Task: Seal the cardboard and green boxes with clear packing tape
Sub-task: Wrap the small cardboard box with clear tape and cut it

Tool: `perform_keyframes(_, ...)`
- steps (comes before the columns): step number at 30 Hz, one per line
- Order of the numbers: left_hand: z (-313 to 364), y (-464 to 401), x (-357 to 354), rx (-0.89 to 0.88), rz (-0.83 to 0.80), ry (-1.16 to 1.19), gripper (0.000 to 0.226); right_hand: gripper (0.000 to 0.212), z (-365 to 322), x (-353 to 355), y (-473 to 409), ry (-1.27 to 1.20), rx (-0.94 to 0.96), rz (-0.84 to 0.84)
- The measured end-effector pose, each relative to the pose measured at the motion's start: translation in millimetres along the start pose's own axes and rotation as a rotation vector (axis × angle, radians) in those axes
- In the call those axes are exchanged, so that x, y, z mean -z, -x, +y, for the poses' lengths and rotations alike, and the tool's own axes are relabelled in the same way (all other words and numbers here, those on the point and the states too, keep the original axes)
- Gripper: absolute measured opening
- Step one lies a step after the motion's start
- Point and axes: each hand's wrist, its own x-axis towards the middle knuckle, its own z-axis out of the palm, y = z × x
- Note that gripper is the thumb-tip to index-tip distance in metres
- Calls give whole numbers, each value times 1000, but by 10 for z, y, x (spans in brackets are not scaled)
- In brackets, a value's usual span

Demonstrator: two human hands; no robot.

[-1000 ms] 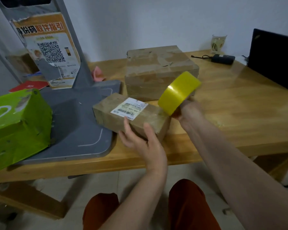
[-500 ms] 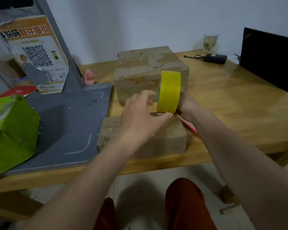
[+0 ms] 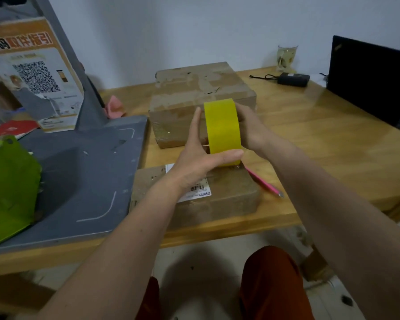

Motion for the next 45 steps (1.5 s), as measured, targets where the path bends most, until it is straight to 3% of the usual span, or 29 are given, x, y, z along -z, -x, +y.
perform_keyframes(3,-2,-6,-37,-10,12,93,120,32,21,102,62,5,-22,49)
perform_keyframes(5,-21,-21,-42,12,15,156,124,32,137,225,135,-12,-104,193)
perform_keyframes(7,-24,-32,-40,33,23,205,125,34,340,304,242,173,-213,366)
perform_keyframes(8,-19,-37,-41,39,25,221,126,34,456,313,308,368,-270,364)
perform_keyframes(11,-14,-60,-52,44,27,256,126,22,699,214,514,827,-395,152)
perform_keyframes(16,-33,-104,-41,100,25,361,123,12,686,117,588,1208,-313,123)
perform_keyframes(18,-39,-100,-32,118,34,390,121,14,653,118,578,1173,-352,154)
perform_keyframes(21,-43,-94,-25,129,37,408,122,13,533,178,594,910,-392,288)
perform_keyframes(25,-46,-109,-27,136,45,422,120,8,430,330,803,559,-217,431)
perform_keyframes(29,-61,-117,-23,134,48,417,116,16,343,409,1179,521,-54,273)
perform_keyframes(32,-68,-124,-25,130,57,419,105,20,205,488,1318,452,-67,136)
perform_keyframes(39,-53,-108,-38,123,70,408,104,23,17,317,1104,707,-110,45)
perform_keyframes(45,-37,-96,-45,131,78,409,106,25,16,212,1077,1064,-13,142)
